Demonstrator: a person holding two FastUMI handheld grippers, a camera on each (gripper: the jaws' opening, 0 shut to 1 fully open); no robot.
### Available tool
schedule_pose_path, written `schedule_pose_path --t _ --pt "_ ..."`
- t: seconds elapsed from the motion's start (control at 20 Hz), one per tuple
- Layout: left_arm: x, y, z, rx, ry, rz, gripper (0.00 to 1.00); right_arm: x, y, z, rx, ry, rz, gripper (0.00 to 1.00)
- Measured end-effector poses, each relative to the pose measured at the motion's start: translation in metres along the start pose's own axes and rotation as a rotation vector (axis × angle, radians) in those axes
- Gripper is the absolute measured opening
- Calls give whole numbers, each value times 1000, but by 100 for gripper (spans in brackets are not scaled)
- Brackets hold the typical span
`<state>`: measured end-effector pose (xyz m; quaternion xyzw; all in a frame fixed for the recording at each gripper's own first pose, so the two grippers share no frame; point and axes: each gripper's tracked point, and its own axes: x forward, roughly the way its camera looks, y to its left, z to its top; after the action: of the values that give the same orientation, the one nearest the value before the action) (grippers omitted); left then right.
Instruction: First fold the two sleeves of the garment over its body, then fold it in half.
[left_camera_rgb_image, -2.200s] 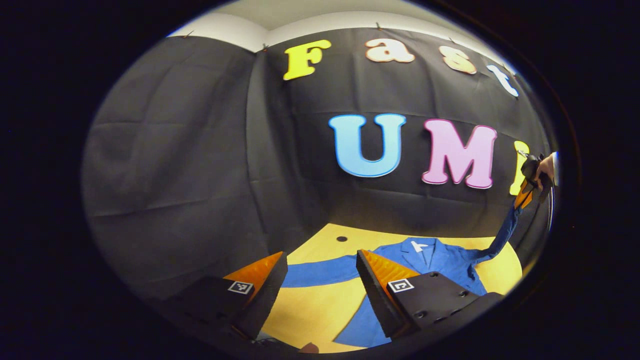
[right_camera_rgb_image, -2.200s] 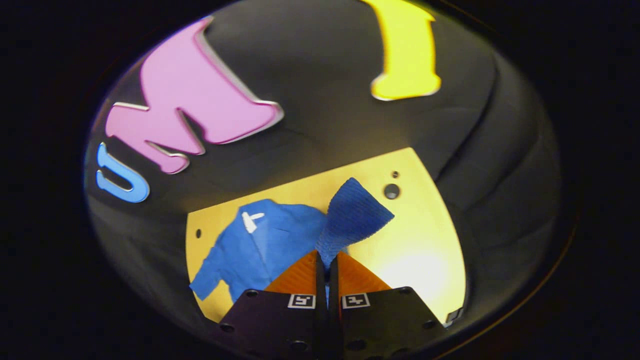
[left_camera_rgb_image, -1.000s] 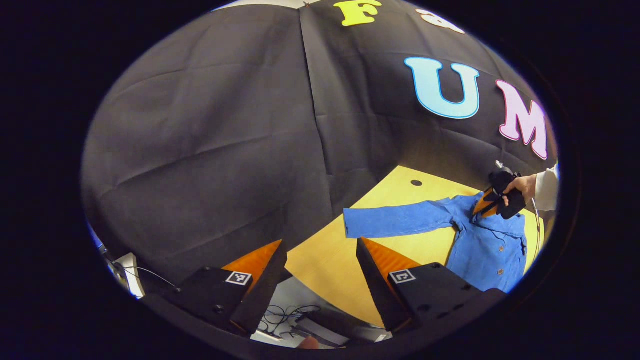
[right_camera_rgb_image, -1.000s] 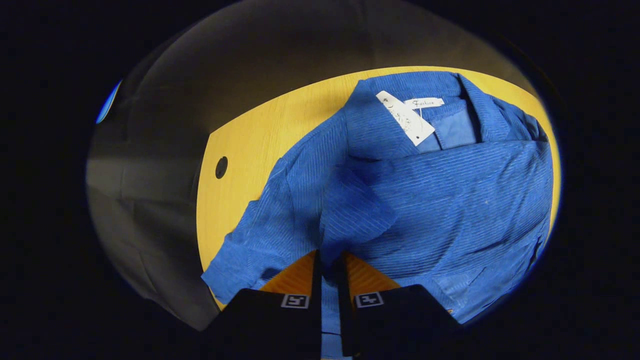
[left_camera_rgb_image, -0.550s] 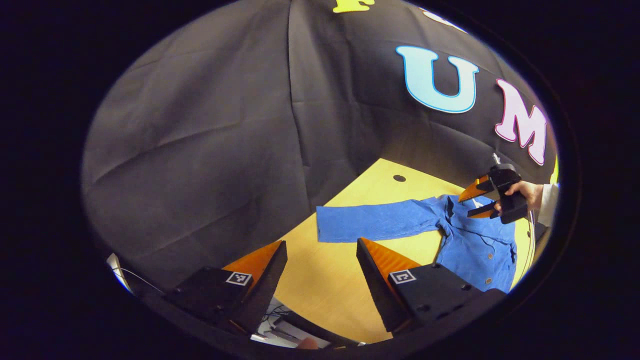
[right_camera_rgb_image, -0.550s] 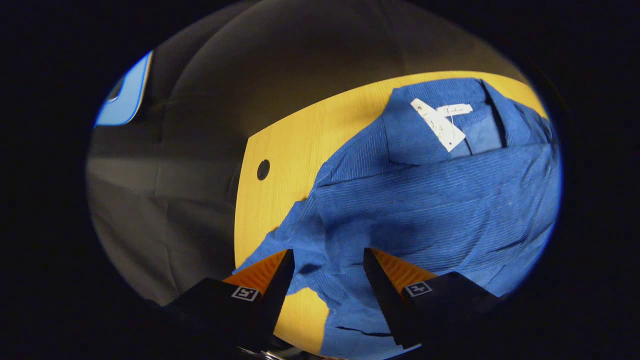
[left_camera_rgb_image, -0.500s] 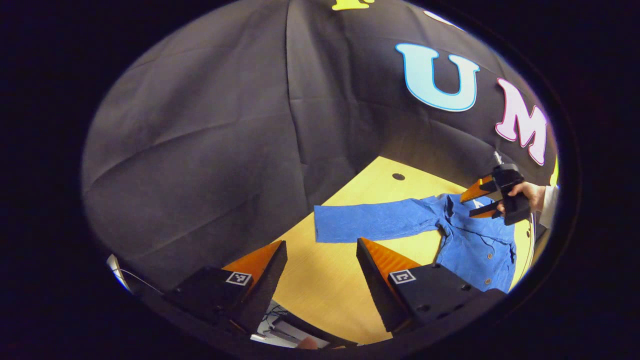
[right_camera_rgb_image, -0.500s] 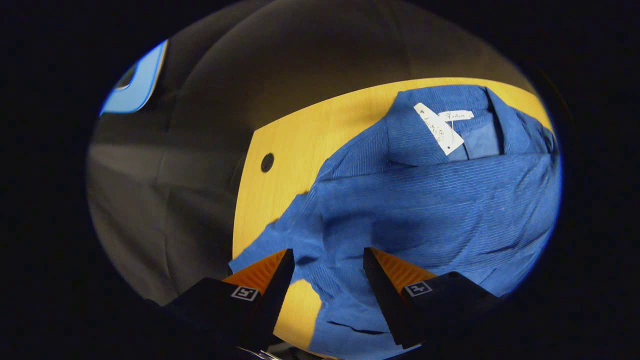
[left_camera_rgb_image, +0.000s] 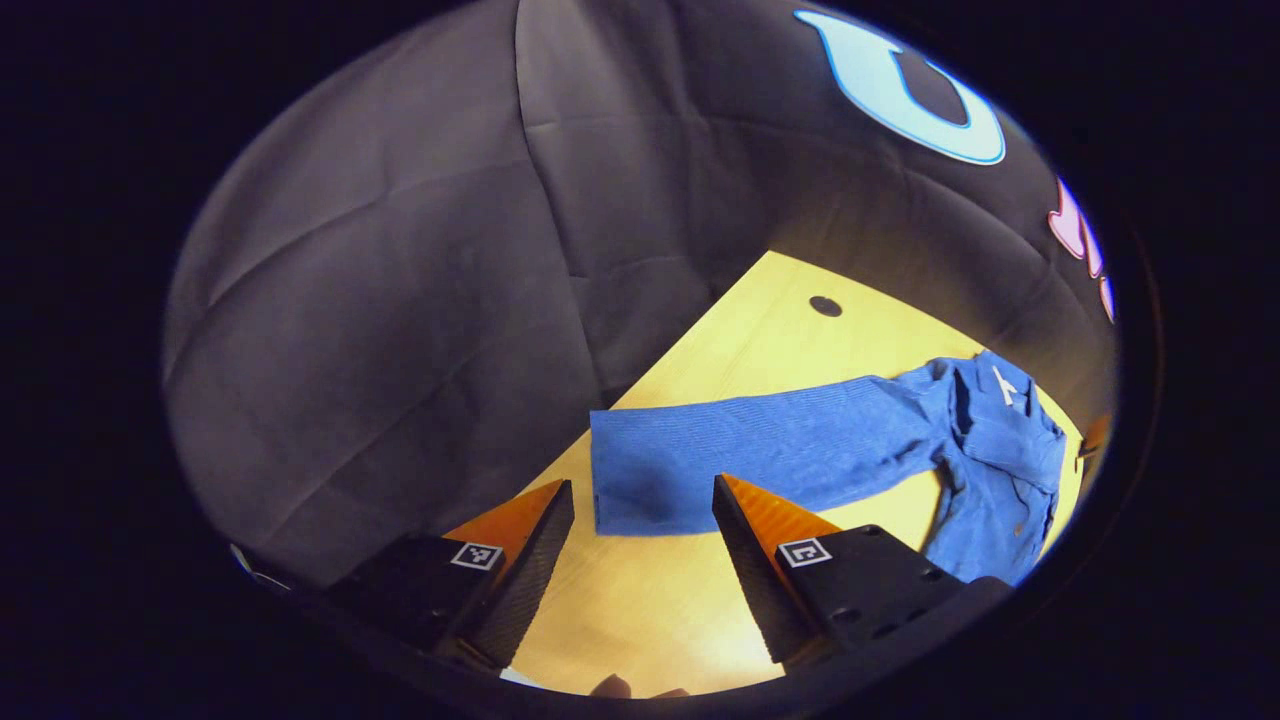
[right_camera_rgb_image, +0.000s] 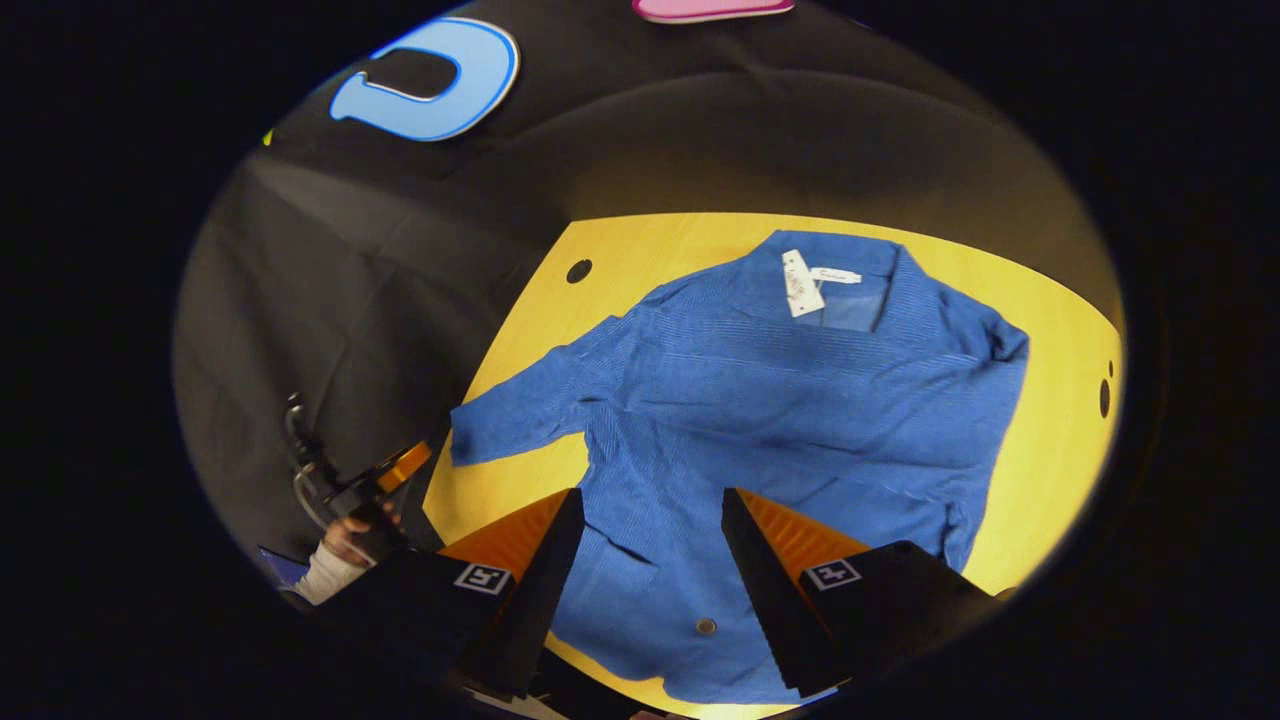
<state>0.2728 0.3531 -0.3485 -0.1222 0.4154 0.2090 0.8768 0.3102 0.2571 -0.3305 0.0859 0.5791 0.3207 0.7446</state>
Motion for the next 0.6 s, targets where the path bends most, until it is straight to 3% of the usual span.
schedule_pose_path --t 0.15,0.3,0.5,0.6 --pt "27 9 -3 -31 69 9 83 -46 -11 -21 52 -33 -14 90" --pt "45 14 -11 -28 100 46 83 -84 -31 -46 82 -51 -79 90" --pt "61 15 -32 -118 188 24 82 -114 -32 -50 155 -107 -102 90" --pt "68 13 -28 -100 156 24 83 -126 -29 -55 178 -122 -101 90"
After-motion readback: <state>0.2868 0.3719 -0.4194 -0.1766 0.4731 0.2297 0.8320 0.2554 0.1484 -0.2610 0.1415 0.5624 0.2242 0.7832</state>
